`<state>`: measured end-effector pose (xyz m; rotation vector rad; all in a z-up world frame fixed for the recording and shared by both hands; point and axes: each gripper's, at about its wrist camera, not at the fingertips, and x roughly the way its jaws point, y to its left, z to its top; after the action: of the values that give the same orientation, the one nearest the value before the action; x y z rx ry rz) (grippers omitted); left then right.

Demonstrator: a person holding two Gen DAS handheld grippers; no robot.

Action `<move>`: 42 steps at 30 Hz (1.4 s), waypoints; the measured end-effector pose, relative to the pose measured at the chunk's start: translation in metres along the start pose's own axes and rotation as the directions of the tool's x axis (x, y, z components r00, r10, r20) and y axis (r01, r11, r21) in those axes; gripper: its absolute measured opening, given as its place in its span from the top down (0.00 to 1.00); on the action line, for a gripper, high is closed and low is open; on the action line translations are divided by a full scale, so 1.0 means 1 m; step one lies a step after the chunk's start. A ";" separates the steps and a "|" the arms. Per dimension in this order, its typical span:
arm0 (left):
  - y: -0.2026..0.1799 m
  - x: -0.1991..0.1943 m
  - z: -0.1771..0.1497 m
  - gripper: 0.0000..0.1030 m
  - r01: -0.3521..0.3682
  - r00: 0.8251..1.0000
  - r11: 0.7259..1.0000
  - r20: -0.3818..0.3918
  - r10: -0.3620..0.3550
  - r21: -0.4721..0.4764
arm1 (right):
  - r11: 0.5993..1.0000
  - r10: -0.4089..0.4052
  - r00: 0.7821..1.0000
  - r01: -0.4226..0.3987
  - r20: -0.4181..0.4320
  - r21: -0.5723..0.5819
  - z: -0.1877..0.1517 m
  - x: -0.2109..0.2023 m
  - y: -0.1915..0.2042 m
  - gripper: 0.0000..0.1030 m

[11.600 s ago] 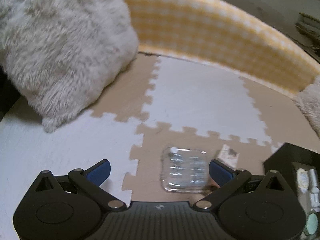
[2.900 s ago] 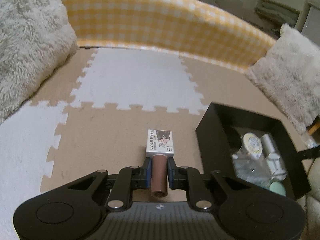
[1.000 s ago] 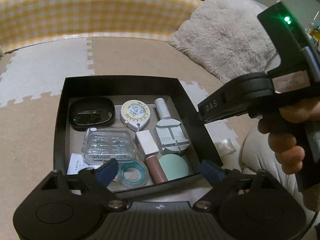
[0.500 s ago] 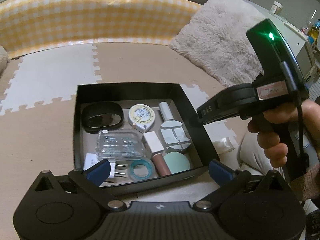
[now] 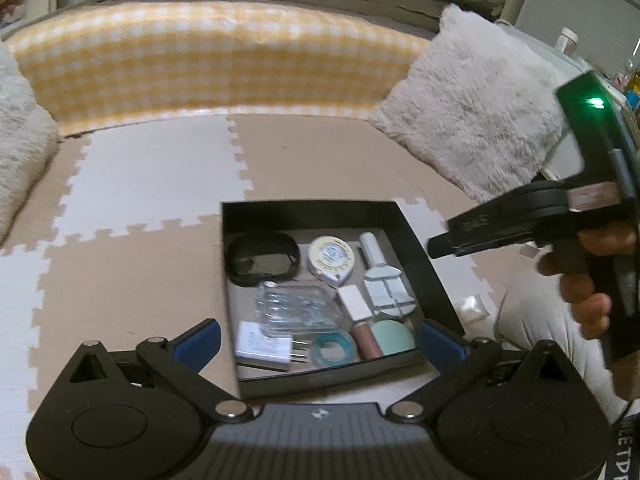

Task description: Organize rigid objects

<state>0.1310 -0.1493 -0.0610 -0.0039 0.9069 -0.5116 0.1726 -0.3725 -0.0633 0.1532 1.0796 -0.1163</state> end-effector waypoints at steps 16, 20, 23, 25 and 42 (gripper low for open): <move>0.012 -0.061 0.012 0.00 -0.067 0.993 0.997 0.101 0.063 0.032 | 1.000 0.023 0.986 -0.020 0.165 -0.017 -0.031 -0.124 0.017 0.38; 0.010 -0.078 0.011 0.00 -0.061 0.989 0.996 0.138 0.051 0.069 | 0.999 0.043 0.977 -0.043 0.209 -0.008 -0.048 -0.147 0.017 0.31; 0.011 -0.091 0.008 0.00 -0.061 0.985 0.995 0.163 0.048 0.078 | 0.999 0.044 0.973 -0.045 0.227 -0.002 -0.065 -0.157 0.018 0.28; 0.012 -0.099 0.006 0.00 -0.070 0.983 0.994 0.177 0.054 0.083 | 0.999 0.038 0.969 -0.040 0.246 0.004 -0.075 -0.161 0.019 0.23; 0.023 -0.135 -0.020 0.00 -0.120 0.957 0.991 0.273 0.101 0.055 | 0.999 -0.046 0.902 0.043 0.429 0.016 -0.129 -0.181 0.028 0.01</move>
<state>0.0580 -0.0680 0.0229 0.0414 0.6174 -0.4264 -0.0195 -0.3182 0.0386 0.1019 0.6401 -0.1857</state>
